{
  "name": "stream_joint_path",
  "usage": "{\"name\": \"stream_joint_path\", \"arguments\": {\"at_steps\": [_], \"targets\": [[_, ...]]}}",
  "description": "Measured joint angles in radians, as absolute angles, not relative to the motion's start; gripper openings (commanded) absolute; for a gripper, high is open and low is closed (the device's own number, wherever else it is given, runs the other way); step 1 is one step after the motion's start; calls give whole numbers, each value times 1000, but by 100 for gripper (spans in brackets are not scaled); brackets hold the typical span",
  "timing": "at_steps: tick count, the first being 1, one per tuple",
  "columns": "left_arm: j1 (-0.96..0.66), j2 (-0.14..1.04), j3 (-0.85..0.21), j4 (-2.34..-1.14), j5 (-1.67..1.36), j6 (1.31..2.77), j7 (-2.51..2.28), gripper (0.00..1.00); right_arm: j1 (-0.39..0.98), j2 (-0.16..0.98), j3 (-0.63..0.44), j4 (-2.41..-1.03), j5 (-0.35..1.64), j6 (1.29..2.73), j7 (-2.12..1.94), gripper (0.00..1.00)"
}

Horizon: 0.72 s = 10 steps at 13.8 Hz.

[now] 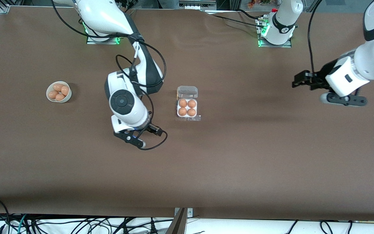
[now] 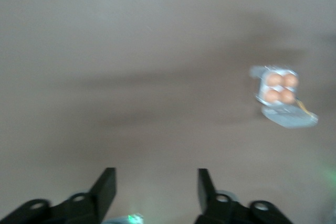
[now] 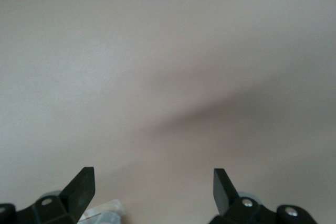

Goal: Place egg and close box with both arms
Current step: 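Withdraw the right gripper while the left gripper reaches toward the box lid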

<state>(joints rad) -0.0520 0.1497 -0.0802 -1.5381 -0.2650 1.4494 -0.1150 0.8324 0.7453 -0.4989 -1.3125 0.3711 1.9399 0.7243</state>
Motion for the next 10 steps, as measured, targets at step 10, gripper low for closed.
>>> {"name": "stream_joint_path", "arguments": {"at_steps": [10], "targets": [[-346,296,-87,-1539,-421,1422,-353,0,401,442,-124,-1476,110,1820,500,100]]}}
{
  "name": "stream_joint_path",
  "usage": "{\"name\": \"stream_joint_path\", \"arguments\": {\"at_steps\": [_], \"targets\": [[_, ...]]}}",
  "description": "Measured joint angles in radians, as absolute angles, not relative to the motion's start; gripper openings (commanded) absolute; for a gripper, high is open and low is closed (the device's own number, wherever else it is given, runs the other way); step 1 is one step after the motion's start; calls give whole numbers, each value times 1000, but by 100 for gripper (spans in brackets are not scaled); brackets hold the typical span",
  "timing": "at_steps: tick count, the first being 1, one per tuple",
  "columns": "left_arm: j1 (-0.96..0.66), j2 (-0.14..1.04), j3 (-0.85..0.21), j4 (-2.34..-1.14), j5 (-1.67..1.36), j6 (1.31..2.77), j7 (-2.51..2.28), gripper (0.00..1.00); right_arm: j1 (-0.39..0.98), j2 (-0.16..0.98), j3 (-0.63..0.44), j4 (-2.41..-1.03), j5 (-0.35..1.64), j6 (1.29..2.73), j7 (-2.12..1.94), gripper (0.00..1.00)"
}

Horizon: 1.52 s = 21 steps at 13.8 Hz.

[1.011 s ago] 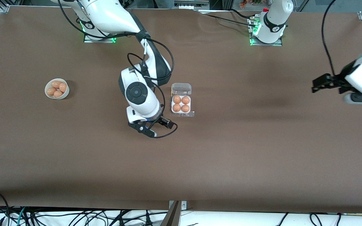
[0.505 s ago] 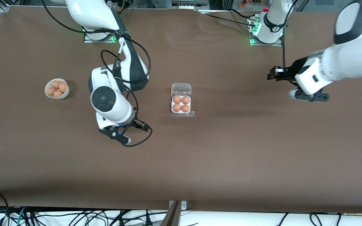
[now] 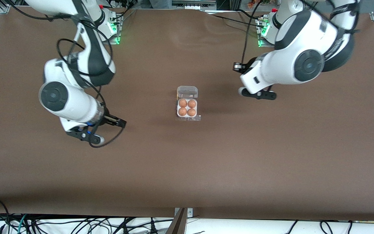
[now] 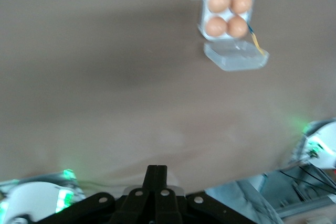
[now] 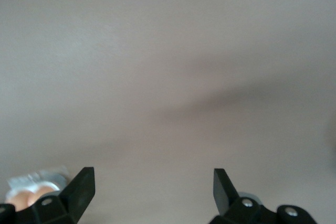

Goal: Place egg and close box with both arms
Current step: 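Withdraw the right gripper while the left gripper reaches toward the box lid, then swing the clear lid over the eggs with the left gripper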

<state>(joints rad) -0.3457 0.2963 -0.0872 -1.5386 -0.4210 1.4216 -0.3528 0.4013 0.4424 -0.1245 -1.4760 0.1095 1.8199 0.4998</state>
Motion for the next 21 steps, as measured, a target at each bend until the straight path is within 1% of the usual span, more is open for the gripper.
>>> {"name": "stream_joint_path", "arguments": {"at_steps": [2,4,7,10,12,14,17,21], "targets": [[-369,347,-87,-1539,-461,1421,-366,0,301,349,-58,-1561,80,1819,384,100],[-399,395,-87,-1539,-468,1421,-387,0,209,248,-19,-1643,71,1818,267,100],[-475,470,-89,-1533,-472,1428,-425,0,121,95,-10,-1734,61,1791,150,100],[-534,563,-89,-1477,-501,1447,-453,0,74,0,-6,-1755,-8,1727,125,100],[-566,623,-89,-1433,-503,1487,-501,0,47,-26,-4,-1739,-18,1687,123,100],[-599,661,-89,-1413,-504,1544,-534,0,23,-33,-3,-1690,-19,1648,121,100],[-631,689,-89,-1405,-504,1614,-560,0,0,-35,-1,-1649,-19,1627,120,100],[-657,731,-88,-1404,-504,1671,-583,0,-4,-35,0,-1649,-19,1625,120,100]]}}
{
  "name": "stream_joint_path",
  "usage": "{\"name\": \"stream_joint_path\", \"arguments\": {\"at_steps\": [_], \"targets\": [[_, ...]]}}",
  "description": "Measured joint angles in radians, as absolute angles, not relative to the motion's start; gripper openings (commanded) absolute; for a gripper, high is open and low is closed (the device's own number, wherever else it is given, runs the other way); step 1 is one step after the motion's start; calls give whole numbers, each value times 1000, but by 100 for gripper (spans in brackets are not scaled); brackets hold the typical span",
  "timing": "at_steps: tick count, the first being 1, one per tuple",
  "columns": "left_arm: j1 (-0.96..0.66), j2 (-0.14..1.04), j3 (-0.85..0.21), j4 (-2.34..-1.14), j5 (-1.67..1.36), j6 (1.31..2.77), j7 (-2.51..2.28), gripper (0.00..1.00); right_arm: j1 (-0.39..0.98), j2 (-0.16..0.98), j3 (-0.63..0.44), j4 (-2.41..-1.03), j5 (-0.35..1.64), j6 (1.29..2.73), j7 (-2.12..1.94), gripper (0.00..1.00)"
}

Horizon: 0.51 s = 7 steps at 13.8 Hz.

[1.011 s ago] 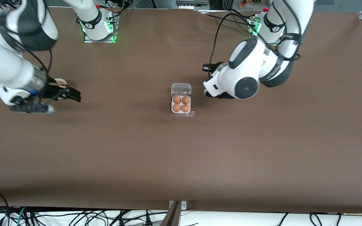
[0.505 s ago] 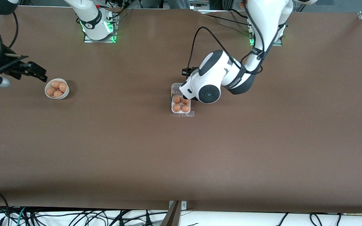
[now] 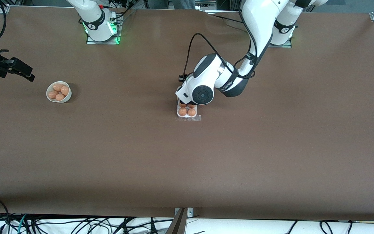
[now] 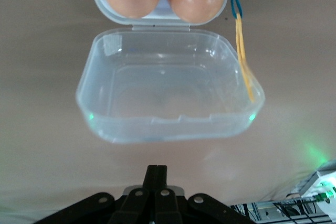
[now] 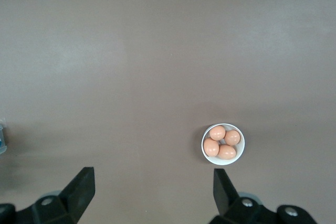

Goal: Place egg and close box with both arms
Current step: 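Swing the clear lid over the eggs with the left gripper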

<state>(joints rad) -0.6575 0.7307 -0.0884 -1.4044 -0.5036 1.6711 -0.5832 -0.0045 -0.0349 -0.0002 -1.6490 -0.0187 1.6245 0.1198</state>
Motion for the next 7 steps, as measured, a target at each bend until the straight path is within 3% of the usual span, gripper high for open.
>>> {"name": "stream_joint_path", "arguments": {"at_steps": [7], "targets": [[-653,742,-20,-1328,-504,1700,-587,0,-4,-14,9,-1650,-19,1664,120,100]]}}
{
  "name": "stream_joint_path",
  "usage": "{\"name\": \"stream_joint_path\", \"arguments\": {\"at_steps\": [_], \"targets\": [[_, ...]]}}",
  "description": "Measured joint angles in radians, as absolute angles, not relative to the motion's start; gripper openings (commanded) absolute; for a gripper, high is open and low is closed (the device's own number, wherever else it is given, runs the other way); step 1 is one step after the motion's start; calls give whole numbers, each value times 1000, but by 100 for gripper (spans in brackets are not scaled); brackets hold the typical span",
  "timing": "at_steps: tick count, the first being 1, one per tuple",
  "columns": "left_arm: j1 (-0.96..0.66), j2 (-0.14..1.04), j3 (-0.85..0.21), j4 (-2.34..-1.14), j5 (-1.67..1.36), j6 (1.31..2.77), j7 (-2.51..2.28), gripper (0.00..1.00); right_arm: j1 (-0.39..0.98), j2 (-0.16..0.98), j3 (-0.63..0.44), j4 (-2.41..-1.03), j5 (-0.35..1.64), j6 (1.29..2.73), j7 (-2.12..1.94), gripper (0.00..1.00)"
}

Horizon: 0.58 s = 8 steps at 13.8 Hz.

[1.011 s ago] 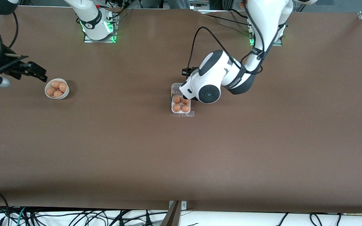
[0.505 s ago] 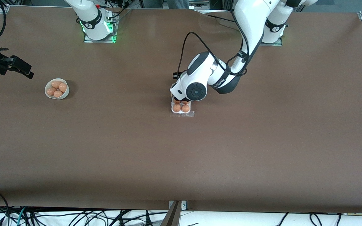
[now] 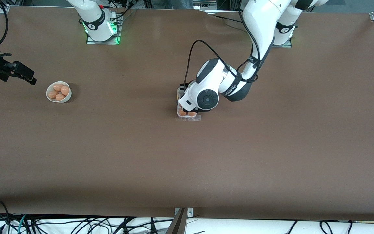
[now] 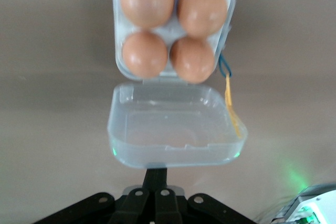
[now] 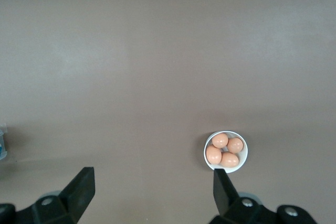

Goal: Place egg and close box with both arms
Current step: 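Swing the clear lid over the eggs with the left gripper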

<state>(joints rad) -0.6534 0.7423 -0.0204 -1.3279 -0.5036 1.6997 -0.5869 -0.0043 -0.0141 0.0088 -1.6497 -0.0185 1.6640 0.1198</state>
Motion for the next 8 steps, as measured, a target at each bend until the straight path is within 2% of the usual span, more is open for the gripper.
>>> {"name": "stream_joint_path", "arguments": {"at_steps": [7,8], "targets": [[-653,742,24,-1288,-471,1761,-587,0,-4,-4,10,-1650,-19,1669,120,100],[-653,742,34,-1278,-471,1761,-587,2,-4,-4,10,-1650,-19,1669,120,100]]}}
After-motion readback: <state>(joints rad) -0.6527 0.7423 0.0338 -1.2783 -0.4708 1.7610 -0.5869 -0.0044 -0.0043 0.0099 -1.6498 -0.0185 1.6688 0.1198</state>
